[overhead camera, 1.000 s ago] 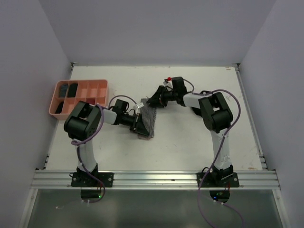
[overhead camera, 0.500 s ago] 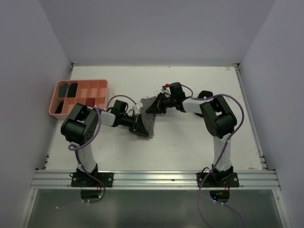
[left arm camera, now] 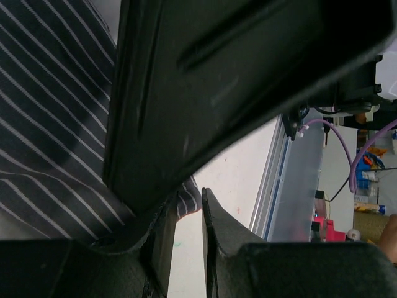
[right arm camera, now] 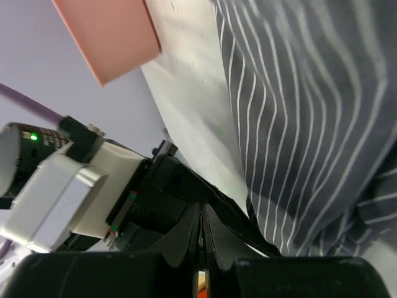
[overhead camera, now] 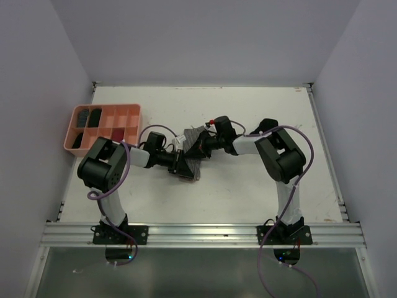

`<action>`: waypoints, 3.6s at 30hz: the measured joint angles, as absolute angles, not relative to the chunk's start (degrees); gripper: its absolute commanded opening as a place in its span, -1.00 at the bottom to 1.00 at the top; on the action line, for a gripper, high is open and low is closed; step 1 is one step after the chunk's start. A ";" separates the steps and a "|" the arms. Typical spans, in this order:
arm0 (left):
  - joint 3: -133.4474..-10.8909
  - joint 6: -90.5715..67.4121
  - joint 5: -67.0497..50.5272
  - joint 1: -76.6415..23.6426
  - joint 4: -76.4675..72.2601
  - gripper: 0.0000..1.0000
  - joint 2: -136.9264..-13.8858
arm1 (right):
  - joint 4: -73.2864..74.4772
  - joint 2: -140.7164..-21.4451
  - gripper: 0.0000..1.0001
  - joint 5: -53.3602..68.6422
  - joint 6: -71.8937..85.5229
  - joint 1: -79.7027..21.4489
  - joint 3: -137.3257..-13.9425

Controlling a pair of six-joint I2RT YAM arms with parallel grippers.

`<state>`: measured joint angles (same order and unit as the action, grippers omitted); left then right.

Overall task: Roll the underwear
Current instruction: Fold the underwear, then roll the underwear

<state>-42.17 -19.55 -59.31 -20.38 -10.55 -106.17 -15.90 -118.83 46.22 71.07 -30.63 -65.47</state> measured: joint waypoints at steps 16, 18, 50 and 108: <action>-41.32 -20.29 -58.43 -20.38 -11.38 -0.41 -105.32 | -28.47 -129.73 -0.72 46.37 71.00 -31.83 -68.53; -41.32 -20.40 -58.43 -20.38 -11.38 -0.40 -105.36 | -30.13 -130.28 -0.63 46.68 71.88 -31.73 -68.88; -41.34 -20.45 -59.57 -20.25 -12.03 -0.38 -106.19 | -30.92 -137.49 0.07 45.74 74.63 -26.89 -84.64; -36.62 58.06 -21.41 -38.11 16.10 0.13 -71.96 | 16.71 -120.38 -0.42 52.51 28.14 -32.03 -73.30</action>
<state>-36.62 58.06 -21.41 -38.11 16.10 -71.96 16.71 -120.38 52.51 28.14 -32.03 -73.30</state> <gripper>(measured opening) 0.570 0.295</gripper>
